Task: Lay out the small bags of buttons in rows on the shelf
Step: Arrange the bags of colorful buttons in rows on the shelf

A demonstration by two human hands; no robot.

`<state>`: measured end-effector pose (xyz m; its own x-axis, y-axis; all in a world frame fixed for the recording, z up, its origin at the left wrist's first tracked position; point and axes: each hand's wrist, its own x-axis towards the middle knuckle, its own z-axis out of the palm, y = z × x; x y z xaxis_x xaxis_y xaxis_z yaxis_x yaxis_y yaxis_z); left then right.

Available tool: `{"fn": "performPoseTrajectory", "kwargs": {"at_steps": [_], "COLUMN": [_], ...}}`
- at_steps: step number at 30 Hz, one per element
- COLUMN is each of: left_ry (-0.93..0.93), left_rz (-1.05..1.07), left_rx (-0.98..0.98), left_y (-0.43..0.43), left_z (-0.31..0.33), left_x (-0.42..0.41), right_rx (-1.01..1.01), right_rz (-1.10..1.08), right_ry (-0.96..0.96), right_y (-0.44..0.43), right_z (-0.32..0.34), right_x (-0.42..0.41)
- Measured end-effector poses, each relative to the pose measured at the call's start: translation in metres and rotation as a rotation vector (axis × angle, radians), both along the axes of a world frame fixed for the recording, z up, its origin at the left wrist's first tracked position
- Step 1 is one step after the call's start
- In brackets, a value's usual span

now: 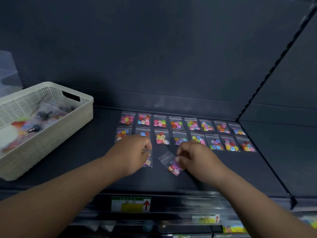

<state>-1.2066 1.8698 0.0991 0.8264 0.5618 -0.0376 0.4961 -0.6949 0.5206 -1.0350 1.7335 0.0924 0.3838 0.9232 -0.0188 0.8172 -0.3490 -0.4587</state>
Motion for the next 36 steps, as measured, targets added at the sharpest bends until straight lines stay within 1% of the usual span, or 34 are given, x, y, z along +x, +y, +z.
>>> {"fn": "performPoseTrajectory", "kwargs": {"at_steps": [2, 4, 7, 10, 17, 24, 28, 31, 36], "left_ry": [0.032, 0.051, 0.077, 0.089, 0.084, 0.043, 0.006, -0.051, -0.090], "left_rz": [-0.042, -0.069, -0.089, -0.092, -0.112, -0.124, -0.125, -0.093, 0.014], "left_rx": [0.070, 0.109, 0.133, 0.141, 0.168, 0.192, 0.201, 0.217, 0.360], "left_y": [-0.001, -0.002, -0.002, -0.001, 0.000, 0.001, 0.003, 0.009, 0.034], "left_z": [-0.003, -0.007, -0.013, -0.016, -0.021, -0.025, -0.024, -0.012, 0.022], "left_x": [-0.001, -0.002, -0.003, -0.003, -0.004, -0.004, -0.007, -0.015, -0.043], "right_rx": [0.030, -0.003, 0.001, 0.031, 0.038, -0.001, 0.020, 0.071, 0.173], "right_rz": [0.157, 0.243, 0.174, 0.101, 0.094, 0.091, 0.062, 0.075, 0.211], "right_ry": [0.030, 0.096, 0.185, 0.153, 0.058, 0.058, 0.095, 0.034, -0.158], "right_y": [0.000, 0.001, 0.004, 0.011, 0.020, 0.021, 0.023, 0.031, 0.066], "right_z": [-0.004, -0.009, -0.013, -0.018, -0.022, -0.022, -0.015, -0.003, 0.023], "right_x": [0.002, 0.001, 0.001, -0.001, -0.008, -0.007, -0.008, -0.013, -0.039]}}
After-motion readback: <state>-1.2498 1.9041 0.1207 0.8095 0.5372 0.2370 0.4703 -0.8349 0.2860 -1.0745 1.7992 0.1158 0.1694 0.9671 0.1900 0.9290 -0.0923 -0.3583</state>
